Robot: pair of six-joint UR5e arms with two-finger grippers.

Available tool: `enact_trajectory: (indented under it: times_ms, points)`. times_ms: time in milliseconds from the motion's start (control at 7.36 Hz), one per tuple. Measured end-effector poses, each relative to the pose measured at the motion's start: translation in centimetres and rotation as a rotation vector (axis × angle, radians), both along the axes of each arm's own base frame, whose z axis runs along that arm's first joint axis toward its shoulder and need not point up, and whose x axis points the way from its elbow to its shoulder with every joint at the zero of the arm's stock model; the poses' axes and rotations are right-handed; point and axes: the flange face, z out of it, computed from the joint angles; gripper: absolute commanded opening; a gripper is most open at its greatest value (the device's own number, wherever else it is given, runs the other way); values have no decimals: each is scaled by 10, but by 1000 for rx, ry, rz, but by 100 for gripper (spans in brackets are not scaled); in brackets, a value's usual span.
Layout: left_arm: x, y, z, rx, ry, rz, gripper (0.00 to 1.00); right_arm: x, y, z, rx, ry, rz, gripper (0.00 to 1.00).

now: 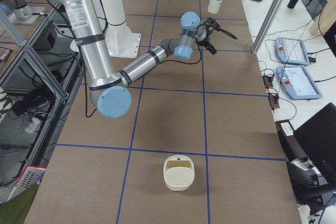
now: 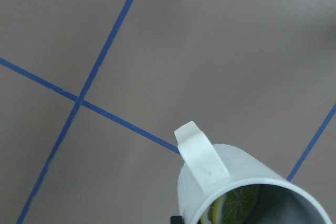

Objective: Left arm hands cup to right arm to dump lemon

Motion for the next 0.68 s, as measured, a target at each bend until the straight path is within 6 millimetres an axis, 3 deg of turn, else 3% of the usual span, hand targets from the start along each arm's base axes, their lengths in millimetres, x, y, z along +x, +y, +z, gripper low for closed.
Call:
enact_trajectory:
  times_ms: [408, 680]
  points:
    - [44, -3, 1, 22, 48, -7, 0, -68, 47, -35, 153, -115, -16, 99]
    - [60, 3, -19, 40, 98, 20, 0, -99, 65, -54, 179, -151, 8, 99]
